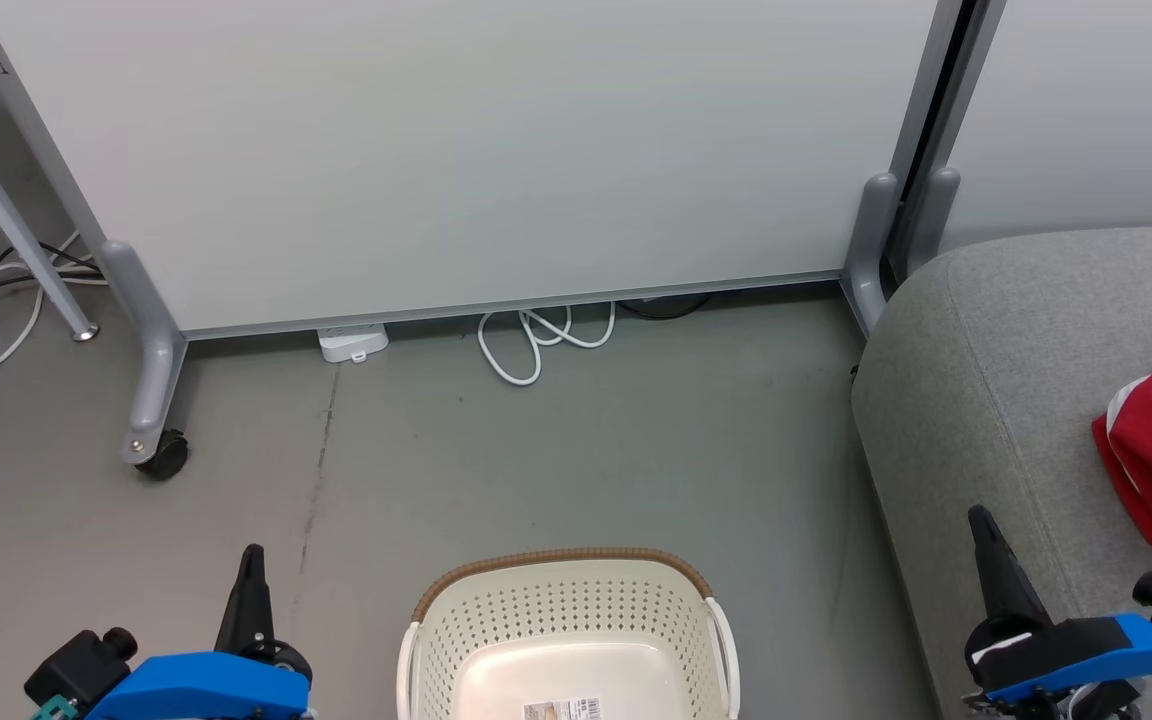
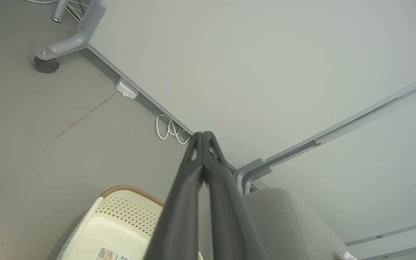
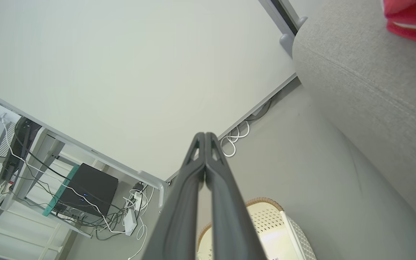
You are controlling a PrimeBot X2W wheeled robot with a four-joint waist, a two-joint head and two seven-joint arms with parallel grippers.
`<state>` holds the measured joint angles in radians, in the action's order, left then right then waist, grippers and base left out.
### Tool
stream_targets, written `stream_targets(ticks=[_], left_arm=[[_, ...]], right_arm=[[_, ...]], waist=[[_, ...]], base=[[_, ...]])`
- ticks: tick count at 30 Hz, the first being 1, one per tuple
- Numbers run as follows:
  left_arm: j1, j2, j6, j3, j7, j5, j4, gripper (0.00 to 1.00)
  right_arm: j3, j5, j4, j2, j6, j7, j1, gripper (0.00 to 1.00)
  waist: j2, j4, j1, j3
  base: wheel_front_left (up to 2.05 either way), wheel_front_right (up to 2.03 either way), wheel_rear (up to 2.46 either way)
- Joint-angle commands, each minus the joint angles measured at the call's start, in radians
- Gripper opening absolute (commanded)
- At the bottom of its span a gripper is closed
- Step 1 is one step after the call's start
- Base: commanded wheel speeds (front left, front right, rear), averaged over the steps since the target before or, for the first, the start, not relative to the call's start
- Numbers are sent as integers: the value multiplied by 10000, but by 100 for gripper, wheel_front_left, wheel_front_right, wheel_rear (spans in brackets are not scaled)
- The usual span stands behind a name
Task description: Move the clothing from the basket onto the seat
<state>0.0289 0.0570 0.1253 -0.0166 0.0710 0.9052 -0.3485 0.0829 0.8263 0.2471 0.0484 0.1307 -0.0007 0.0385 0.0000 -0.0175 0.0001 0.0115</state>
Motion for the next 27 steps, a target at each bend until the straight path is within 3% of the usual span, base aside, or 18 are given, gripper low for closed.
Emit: stream_targets(ticks=[1, 27], left_arm=[[320, 24, 36, -83, -86, 341, 178, 0], [550, -15, 56, -470, -821, 3102, 550, 0]], right_arm=[[45, 401, -119, 26, 0, 56, 282, 0], [159, 3467, -91, 28, 1, 511, 495, 0]], waist=[[0, 4, 0, -3], [0, 61, -1, -50]], base=[[0, 0, 0], [0, 0, 0]])
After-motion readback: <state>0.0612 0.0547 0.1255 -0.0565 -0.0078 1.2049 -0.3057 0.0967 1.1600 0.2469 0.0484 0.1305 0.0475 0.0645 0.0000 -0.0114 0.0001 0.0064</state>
